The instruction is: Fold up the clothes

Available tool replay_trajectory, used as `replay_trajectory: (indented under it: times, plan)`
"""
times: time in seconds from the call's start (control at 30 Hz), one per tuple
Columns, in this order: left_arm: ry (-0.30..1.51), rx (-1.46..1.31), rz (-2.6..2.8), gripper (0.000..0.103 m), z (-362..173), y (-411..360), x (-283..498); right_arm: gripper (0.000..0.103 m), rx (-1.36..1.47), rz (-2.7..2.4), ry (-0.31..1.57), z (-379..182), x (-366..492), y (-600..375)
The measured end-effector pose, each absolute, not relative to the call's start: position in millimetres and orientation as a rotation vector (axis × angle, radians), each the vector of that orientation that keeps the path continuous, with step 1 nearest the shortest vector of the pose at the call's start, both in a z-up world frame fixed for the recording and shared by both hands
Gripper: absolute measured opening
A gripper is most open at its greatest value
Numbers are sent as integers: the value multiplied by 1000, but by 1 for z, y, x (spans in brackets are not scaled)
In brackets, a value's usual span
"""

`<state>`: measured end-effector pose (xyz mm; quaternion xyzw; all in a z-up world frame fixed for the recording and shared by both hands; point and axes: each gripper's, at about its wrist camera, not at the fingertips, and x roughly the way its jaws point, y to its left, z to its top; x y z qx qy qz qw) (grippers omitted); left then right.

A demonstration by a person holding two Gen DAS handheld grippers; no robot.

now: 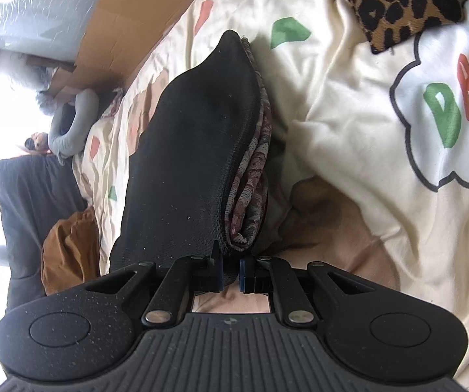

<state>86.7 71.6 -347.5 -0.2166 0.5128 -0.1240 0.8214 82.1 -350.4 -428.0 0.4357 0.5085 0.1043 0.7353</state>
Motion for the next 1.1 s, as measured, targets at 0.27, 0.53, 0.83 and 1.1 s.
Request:
replay_trajectory:
  times: [0.27,0.53,0.83,1.1]
  plan:
    - [1138,-499,-240,4,-345,62,63,5,920,219,1109,-412,85,-355]
    - [1222,-542,-286,4,-347,32,46,4,886,183,1058,-391,100,-381]
    - [1274,-616,-379,4,-351,1,33,4,835,148,1006,-374,125,-405]
    - [1322,-665,-453,4,-370,-29,34,3,816,112,976,-369,141,-421]
